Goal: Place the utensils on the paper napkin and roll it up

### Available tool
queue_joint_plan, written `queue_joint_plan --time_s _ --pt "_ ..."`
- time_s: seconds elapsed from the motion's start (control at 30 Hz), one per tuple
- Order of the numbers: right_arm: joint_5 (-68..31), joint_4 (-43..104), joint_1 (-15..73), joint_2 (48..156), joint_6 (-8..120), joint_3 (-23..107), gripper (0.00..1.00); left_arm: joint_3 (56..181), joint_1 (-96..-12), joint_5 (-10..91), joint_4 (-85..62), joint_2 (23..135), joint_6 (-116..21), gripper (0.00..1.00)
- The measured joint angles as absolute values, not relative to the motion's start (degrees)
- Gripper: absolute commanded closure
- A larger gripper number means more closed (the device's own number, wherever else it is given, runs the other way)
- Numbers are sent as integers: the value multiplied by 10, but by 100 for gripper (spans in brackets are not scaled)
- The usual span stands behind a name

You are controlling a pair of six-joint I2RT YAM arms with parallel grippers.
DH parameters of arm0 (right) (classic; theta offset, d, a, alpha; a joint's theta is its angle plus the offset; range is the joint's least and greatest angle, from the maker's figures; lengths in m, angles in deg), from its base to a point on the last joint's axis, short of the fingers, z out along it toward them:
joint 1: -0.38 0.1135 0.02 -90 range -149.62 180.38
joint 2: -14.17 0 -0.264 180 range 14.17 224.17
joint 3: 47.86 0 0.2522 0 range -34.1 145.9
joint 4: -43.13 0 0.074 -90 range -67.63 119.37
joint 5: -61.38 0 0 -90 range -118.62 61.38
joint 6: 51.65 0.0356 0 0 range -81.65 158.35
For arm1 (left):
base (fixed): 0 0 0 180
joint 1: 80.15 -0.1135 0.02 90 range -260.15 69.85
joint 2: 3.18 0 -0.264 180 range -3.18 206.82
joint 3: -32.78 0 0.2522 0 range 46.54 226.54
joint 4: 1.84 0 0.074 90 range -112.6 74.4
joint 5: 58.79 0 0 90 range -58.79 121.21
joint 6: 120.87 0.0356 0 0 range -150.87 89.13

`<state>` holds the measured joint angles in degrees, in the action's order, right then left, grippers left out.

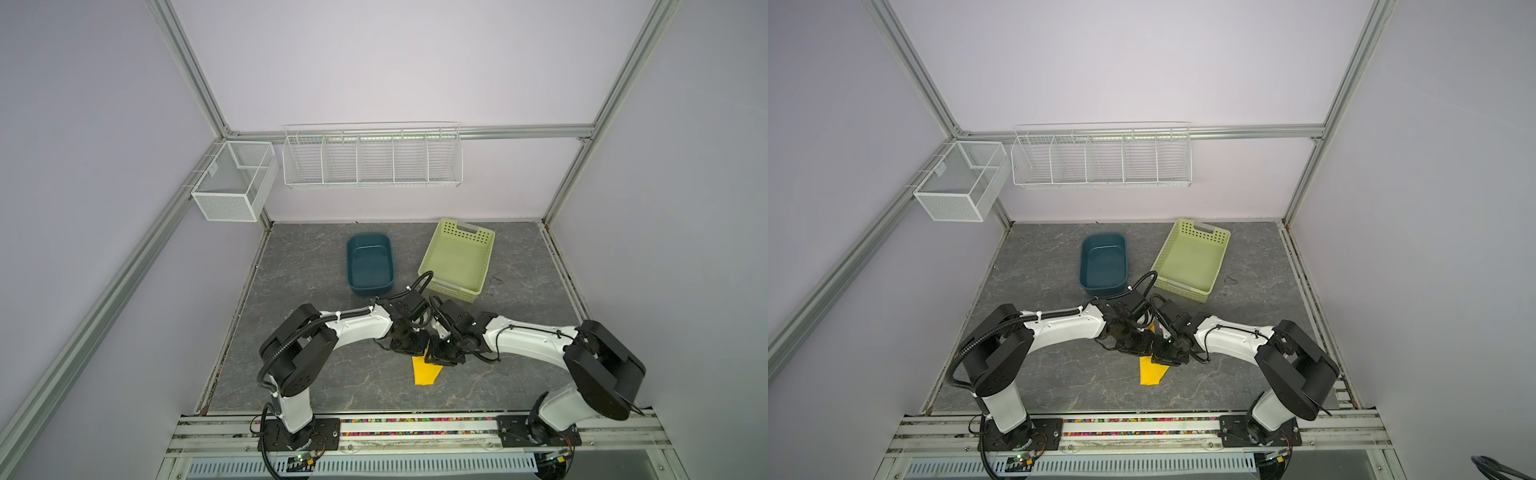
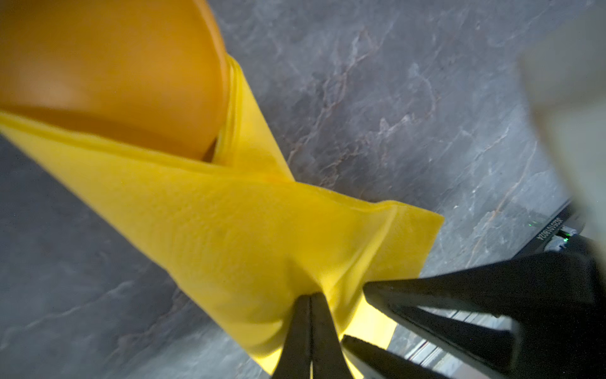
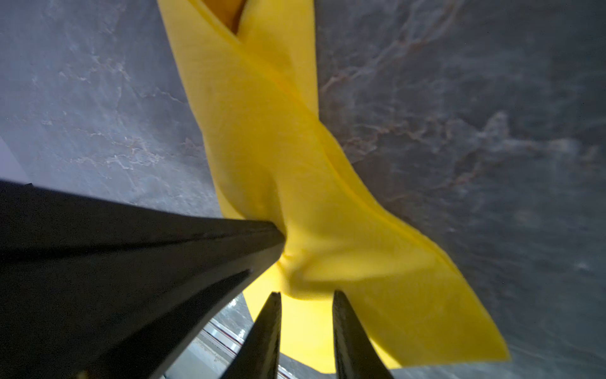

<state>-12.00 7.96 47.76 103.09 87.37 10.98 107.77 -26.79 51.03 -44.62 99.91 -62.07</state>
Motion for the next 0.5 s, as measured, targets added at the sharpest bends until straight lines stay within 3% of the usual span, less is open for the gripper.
queue_joint_plan --time_s 0.5 --pt "-104 97 477 1038 873 110 63 1076 -269 512 -446 999 -622 98"
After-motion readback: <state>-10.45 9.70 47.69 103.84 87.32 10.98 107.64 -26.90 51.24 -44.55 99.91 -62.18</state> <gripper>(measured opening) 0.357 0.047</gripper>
